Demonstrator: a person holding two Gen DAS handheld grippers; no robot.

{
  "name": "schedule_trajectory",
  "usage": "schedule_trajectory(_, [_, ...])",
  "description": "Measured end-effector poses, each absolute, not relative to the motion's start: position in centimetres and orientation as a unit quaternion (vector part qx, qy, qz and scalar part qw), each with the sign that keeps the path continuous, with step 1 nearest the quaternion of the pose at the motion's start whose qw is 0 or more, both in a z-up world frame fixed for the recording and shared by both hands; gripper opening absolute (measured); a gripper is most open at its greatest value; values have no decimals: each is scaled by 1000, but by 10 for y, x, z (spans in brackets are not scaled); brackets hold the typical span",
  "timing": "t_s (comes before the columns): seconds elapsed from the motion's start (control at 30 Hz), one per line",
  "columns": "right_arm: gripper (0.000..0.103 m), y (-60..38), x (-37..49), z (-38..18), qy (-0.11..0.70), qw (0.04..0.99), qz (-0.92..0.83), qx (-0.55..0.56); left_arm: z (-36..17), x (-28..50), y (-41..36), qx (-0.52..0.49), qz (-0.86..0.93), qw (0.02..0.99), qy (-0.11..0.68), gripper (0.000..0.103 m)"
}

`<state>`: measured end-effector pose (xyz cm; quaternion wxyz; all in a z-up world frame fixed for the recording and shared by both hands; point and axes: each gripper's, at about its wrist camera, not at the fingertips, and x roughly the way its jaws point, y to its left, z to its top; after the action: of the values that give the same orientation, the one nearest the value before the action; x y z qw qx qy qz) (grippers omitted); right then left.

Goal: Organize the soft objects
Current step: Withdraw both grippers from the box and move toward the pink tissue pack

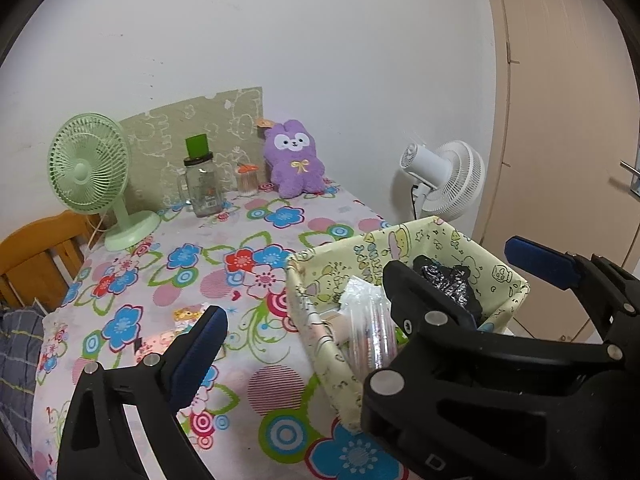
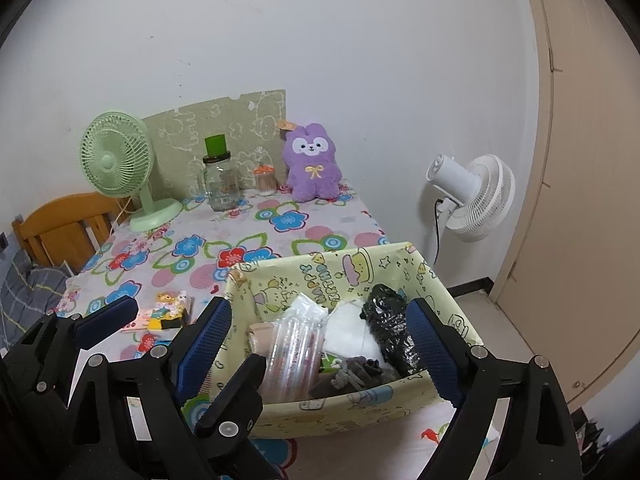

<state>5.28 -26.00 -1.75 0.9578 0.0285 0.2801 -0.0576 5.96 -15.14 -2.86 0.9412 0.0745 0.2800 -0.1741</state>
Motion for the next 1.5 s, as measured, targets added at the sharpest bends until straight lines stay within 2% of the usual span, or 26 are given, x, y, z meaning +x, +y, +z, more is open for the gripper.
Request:
schedule_trajectory(0.5, [101,-231,42,-3,253,966,-51,32,-13,44,-123,70,-152,953,253,102])
schedule_trajectory(1.5, [101,-173,44,-8,242,970,-2,24,-21,44,-60,49,-102,963,245,103])
